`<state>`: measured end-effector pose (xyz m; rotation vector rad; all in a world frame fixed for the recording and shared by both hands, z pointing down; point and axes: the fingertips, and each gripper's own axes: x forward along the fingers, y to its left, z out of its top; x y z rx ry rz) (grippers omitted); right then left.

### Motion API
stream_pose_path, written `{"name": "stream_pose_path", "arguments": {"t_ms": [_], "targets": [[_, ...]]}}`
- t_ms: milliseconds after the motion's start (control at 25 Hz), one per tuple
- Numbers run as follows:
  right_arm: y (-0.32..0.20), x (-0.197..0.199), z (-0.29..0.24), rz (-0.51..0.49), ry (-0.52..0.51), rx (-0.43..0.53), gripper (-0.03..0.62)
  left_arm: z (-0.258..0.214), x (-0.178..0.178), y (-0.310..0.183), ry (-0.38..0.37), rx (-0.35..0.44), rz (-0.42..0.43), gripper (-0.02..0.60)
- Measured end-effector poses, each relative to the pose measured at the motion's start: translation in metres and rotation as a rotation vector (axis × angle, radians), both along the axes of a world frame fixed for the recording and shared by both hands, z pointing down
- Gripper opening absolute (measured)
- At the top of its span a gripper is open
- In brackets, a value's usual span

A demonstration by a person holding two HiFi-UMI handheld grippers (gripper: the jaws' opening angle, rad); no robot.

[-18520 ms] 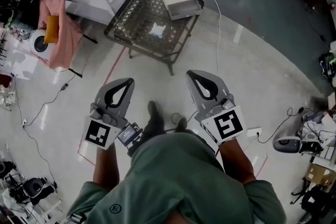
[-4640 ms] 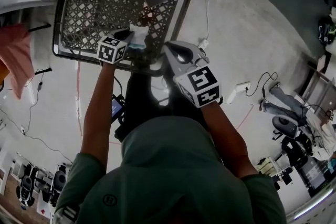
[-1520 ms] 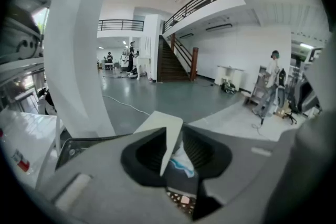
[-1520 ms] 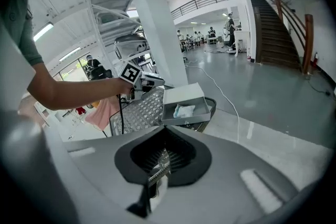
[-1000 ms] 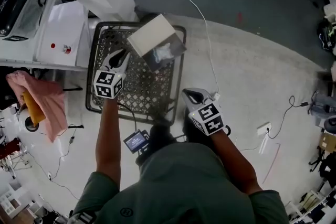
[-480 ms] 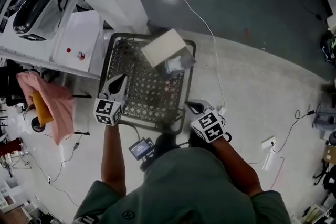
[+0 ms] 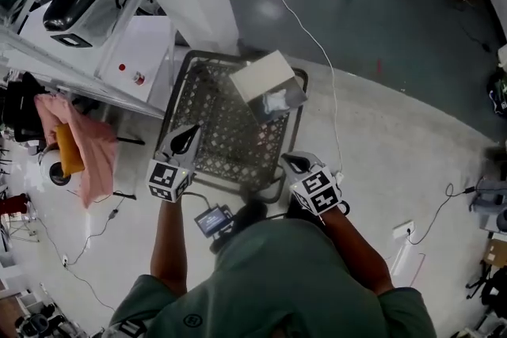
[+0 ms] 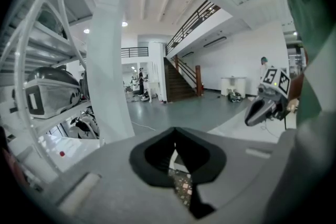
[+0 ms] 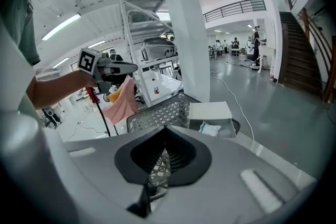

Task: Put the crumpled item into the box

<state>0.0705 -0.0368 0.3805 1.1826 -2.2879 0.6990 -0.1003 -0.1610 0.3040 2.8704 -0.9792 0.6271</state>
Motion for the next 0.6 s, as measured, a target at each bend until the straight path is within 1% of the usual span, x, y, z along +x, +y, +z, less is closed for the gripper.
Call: {"name": "stream_pose_path", "arguments": {"t_ms": [120,200,320,440,600], "targets": [[-0.006,0.0,-0.015,0.027,-0.011,0.037,0.006,-0.025,-0.007,0.007,0.005,0.051,0.021,0.003],[-0.006,0.001,-0.026,0.044,-0.032,0.067,0.006,-0.039,-0.019,0.015,0.019,0.076,0.011,0.003],[-0.003,0.001,-0.048,0.023,-0.045,0.13,0.006,-0.054,-0.035,0.033,0.045,0.095,-0.01,0.003],[-0.004,0.002,-0.072,0.014,-0.047,0.196,0.006,-0.07,-0.045,0.046,0.049,0.124,-0.013,0.003],[-0.001,-0.008,-0.097,-0.003,-0.04,0.265,0.005,-0.087,-0.061,0.063,0.078,0.149,-0.043,0.002]]}}
